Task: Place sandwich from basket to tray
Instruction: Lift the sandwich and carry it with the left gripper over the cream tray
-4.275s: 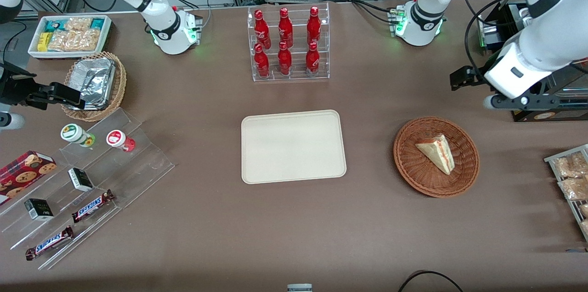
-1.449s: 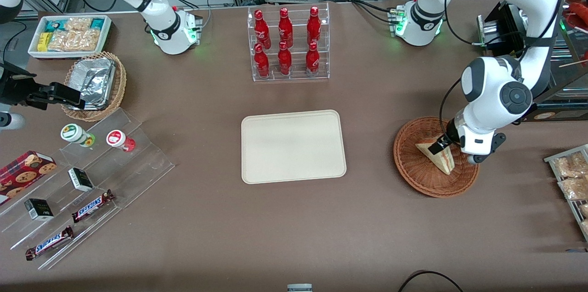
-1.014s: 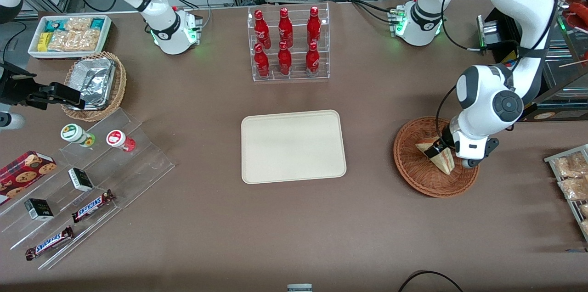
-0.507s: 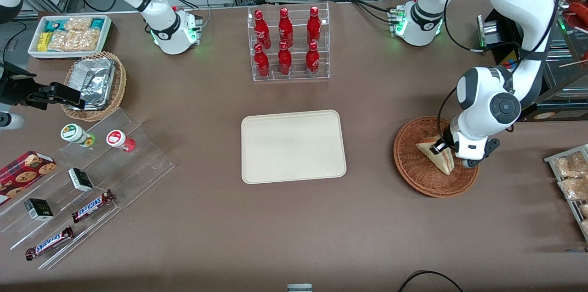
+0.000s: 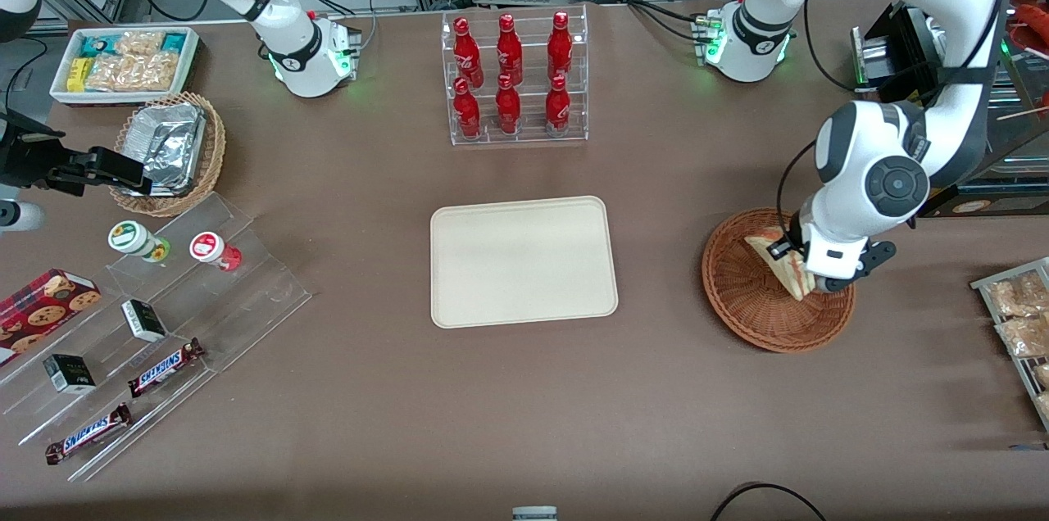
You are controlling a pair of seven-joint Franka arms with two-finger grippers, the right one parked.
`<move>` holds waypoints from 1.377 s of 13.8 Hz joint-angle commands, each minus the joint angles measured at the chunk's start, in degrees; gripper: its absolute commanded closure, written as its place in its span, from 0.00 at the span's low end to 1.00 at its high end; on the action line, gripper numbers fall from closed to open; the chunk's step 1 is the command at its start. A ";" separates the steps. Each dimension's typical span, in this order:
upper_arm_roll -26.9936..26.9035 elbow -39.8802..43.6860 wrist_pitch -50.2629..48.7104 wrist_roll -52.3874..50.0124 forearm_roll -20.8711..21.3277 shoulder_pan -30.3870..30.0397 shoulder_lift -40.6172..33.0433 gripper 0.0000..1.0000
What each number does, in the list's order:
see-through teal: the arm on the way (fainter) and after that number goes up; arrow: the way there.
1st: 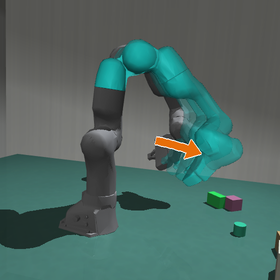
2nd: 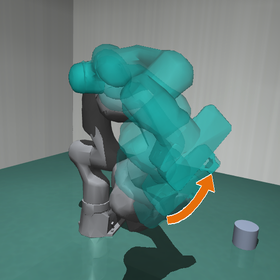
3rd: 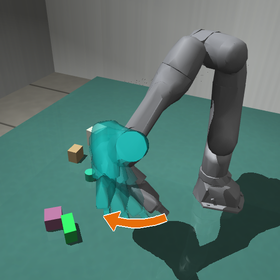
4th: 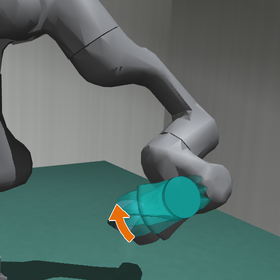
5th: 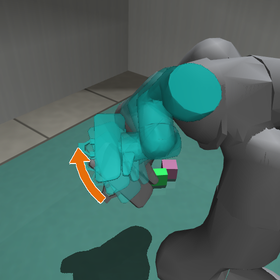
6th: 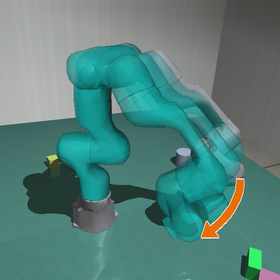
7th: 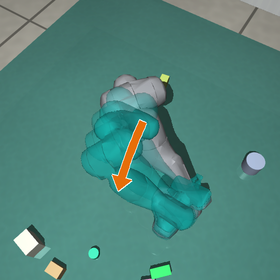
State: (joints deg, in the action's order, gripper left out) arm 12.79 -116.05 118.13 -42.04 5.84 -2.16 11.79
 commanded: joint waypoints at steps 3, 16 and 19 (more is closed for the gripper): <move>7.41 7.14 -4.84 0.28 0.40 0.58 1.83 1.00; 20.70 26.55 -4.49 -10.42 7.87 13.40 22.82 1.00; 20.35 33.41 -4.57 -14.81 10.14 19.02 28.71 1.00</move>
State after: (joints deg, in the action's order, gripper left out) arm 33.34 -89.76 114.92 -52.99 13.04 13.46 35.13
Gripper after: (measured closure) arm 0.846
